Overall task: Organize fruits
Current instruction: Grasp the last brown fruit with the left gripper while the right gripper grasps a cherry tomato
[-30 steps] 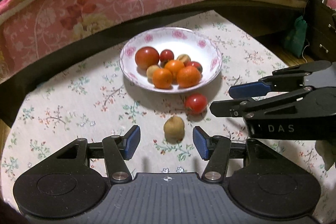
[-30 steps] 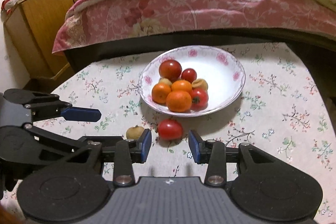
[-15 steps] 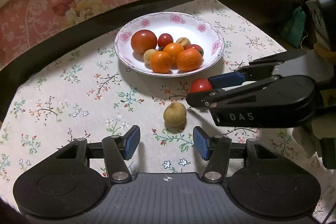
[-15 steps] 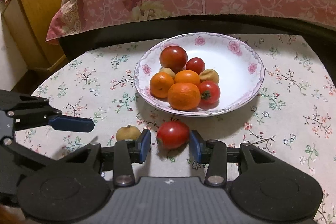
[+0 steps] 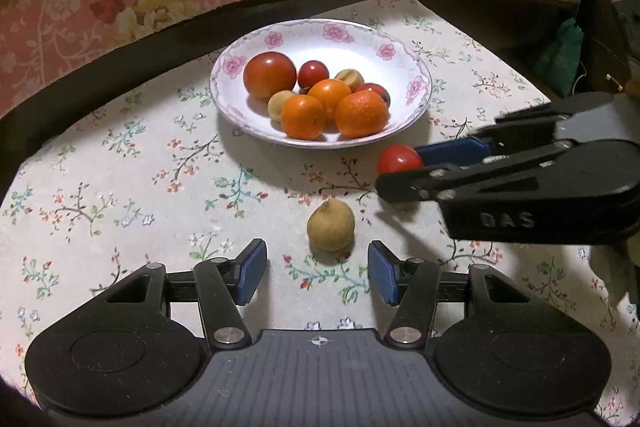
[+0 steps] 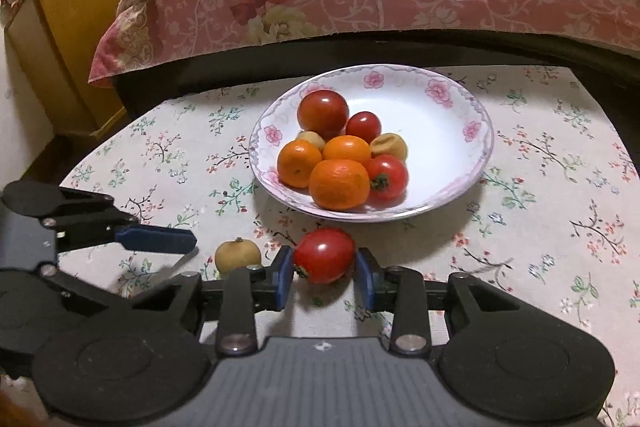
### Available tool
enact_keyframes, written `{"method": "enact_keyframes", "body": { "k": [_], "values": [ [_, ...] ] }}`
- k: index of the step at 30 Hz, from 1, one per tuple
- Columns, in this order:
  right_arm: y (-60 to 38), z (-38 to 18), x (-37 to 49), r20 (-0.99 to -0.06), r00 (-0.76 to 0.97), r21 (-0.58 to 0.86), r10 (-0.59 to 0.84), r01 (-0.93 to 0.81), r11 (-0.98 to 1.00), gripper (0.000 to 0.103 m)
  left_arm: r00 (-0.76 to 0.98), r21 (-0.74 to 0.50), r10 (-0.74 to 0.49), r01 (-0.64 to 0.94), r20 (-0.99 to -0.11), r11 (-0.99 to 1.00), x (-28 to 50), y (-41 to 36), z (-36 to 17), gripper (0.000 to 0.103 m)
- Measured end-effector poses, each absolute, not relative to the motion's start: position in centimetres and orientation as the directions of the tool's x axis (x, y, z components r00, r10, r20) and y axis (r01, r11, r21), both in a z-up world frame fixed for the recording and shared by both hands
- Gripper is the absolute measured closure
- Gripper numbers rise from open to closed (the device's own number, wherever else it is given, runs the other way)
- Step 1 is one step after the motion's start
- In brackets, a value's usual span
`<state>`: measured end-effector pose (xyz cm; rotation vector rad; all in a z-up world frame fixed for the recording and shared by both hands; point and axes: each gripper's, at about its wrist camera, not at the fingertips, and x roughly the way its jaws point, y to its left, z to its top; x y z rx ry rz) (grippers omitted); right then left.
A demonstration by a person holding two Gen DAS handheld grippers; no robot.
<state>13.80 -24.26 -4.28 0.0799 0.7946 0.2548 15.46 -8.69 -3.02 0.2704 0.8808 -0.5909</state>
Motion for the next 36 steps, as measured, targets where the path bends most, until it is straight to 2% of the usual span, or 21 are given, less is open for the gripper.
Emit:
{"method": "enact_keyframes", "body": {
  "k": [9,10,12,17,25,36],
  "values": [
    [-25.4,-3.7,12.0,-0.725,0.64,0.197,0.257,-0.165,0.967,0.071,0.506,-0.004,-0.377,0.594,-0.776,0.805,15.8,-10.0,-3.8,0.044],
    [-25.3,-3.6,11.9,-0.725,0.639,0.194,0.255,-0.165,0.967,0.071,0.511,0.0,-0.376,0.593,-0.773,0.805,15.8,-10.1,-3.7,0.046],
    [-25.3,-3.3,11.6,-0.728,0.638,0.188,0.25,-0.164,0.968,0.071,0.519,0.004,-0.376,0.59,-0.768,0.807,15.8,-10.1,-3.7,0.059],
    [-25.5,-3.1,10.8,-0.738,0.629,0.191,0.246,-0.155,0.969,0.071,0.519,0.007,-0.373,0.591,-0.769,0.807,15.5,-10.1,-3.6,0.068],
    [-25.1,-3.0,8.6,-0.752,0.604,0.212,0.265,-0.16,0.964,0.071,0.502,0.021,-0.359,0.603,-0.787,0.797,13.4,-9.2,-3.2,0.069],
    [-23.4,-4.0,6.2,-0.777,0.581,0.159,0.244,-0.195,0.968,0.071,0.477,-0.008,-0.339,0.57,-0.811,0.822,10.4,-7.7,-3.1,0.068]
  ]
}}
